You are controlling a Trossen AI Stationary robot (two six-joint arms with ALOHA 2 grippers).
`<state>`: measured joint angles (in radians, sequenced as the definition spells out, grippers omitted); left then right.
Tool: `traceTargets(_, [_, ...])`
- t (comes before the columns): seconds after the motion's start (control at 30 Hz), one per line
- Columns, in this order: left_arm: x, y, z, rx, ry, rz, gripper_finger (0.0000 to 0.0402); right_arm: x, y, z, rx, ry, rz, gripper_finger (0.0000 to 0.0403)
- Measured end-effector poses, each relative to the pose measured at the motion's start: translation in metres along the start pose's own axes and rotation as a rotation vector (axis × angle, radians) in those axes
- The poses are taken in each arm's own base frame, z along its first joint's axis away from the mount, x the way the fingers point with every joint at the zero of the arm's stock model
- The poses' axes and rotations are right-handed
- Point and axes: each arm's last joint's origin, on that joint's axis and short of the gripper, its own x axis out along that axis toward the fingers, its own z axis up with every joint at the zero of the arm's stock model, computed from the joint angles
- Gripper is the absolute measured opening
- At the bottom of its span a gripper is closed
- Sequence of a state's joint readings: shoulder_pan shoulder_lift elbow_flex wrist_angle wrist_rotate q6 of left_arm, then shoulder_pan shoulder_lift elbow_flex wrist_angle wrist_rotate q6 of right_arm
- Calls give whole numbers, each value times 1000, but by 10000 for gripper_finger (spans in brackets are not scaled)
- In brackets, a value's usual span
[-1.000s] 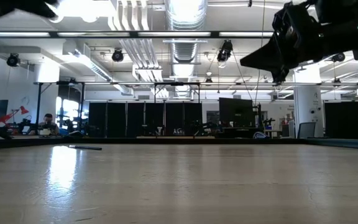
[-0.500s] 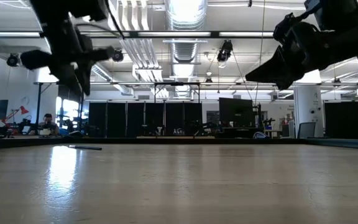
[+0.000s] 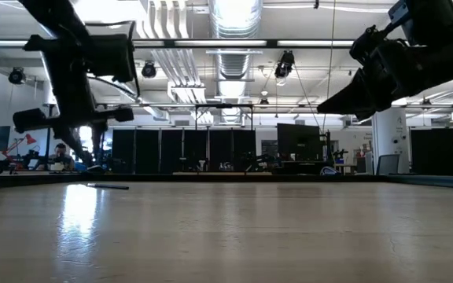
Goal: Pick & Place Makeup Brushes
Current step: Put the black eyeshadow brush into the makeup holder
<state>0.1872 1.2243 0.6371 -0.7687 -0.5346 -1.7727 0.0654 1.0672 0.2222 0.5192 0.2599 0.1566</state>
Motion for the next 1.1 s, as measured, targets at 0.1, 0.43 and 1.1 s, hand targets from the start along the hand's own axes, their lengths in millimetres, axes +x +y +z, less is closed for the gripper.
traceTargets(0.1, [7,6,-1,-41,3,17,78,0,0,-1,-4,2,0,8])
traceTargets(0.43, [29,16,3,-150,4,9,78,0,0,0,-1,-10,3,8])
traceTargets(1.1, [57,16,6,-132,31,124,78,0,1,1,4,-16,7,8])
